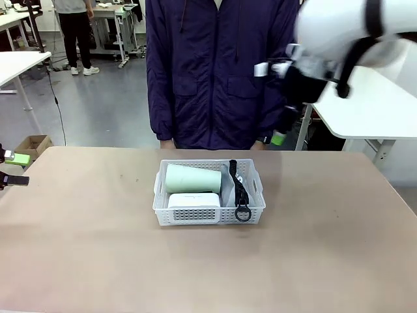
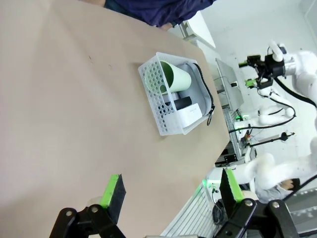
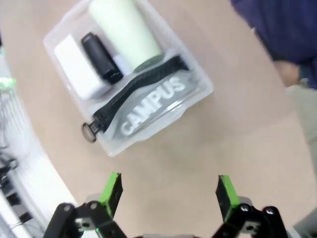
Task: Efficiently arrange items inside the basket to fit them all.
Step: Pick up the Reusable plastic cup and place it inside the Organizing basket.
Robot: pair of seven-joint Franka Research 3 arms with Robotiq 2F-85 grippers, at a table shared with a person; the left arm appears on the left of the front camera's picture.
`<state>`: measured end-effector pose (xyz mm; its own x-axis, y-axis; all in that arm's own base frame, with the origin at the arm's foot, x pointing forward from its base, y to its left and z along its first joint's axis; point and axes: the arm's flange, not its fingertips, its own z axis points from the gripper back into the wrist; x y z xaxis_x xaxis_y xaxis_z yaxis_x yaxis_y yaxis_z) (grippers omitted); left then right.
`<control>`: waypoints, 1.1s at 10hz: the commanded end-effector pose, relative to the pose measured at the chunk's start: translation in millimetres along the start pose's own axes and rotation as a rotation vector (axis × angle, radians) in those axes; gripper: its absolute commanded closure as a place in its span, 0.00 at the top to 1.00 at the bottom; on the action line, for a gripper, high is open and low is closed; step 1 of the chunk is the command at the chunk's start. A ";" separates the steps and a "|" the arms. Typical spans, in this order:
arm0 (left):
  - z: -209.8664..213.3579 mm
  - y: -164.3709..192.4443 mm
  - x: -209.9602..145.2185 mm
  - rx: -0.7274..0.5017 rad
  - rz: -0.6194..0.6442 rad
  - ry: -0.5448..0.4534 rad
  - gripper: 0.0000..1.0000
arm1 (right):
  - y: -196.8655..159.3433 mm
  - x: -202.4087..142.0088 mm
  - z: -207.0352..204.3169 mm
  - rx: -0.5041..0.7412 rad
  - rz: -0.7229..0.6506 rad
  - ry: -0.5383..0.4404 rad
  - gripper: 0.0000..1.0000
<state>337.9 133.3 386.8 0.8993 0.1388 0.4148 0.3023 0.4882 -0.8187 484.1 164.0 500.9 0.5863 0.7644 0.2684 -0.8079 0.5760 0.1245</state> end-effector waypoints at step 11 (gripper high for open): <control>0.1 -2.5 -5.4 0.002 0.002 0.005 1.00 | -76.2 -357.4 -51.0 0.660 -0.745 -0.577 1.00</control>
<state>338.1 133.6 386.8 0.8992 0.1391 0.4148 0.3020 0.4886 -0.8185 336.4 -145.5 327.8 0.9494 -0.1739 0.2615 -0.1824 0.3727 0.9098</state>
